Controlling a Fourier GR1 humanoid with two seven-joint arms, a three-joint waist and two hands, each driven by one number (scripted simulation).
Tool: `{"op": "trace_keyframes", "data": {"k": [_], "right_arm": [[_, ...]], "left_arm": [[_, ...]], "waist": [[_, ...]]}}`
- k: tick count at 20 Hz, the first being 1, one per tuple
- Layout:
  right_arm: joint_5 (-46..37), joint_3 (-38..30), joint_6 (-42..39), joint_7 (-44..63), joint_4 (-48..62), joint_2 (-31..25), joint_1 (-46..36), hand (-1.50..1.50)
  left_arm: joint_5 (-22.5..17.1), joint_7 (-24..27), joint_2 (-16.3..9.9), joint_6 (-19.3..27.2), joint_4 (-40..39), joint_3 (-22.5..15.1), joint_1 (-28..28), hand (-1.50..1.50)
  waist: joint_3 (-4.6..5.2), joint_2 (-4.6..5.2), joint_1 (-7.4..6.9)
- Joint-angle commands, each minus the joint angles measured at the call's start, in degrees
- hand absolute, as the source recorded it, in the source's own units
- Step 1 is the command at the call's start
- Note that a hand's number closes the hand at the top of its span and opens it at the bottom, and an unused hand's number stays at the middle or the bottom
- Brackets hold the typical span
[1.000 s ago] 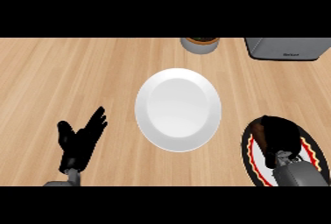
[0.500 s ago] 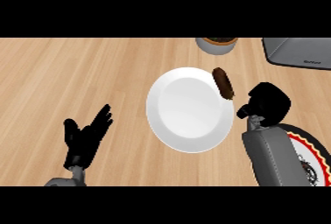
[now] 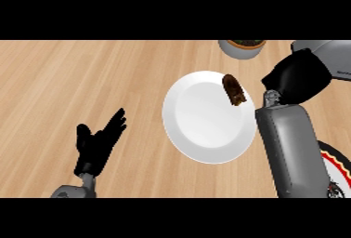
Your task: Pick the sweet potato from the plate and place it in the plate
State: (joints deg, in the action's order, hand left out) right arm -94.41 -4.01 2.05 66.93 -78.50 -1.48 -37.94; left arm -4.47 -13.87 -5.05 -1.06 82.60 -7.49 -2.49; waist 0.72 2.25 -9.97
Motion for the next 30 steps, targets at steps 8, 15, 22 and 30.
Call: {"op": "trace_keyframes", "data": {"k": [8,15,22,30], "right_arm": [[-22.9,-5.1,8.7,17.8,-1.5,1.5,-9.0,1.5],[-35.7,-9.2,6.8,18.3,-2.4,1.5,-7.9,1.5],[-42.1,-11.9,6.7,18.3,-6.9,1.5,-5.4,1.5],[-43.7,-12.7,7.0,18.3,-12.7,1.5,-0.3,1.5]], "left_arm": [[0.5,-0.7,0.8,-0.2,0.2,-1.3,-1.1,0.0],[0.6,-1.6,1.1,0.8,0.1,-0.8,-2.4,0.0],[0.8,-1.2,1.2,1.1,-1.0,-0.7,-1.4,0.0],[0.4,-0.5,0.9,1.1,-2.2,0.5,-1.7,0.0]], "waist": [[-0.4,0.3,-0.73],[-0.66,0.3,0.54],[-0.92,-0.11,0.81],[-1.05,-0.59,2.13]]}}
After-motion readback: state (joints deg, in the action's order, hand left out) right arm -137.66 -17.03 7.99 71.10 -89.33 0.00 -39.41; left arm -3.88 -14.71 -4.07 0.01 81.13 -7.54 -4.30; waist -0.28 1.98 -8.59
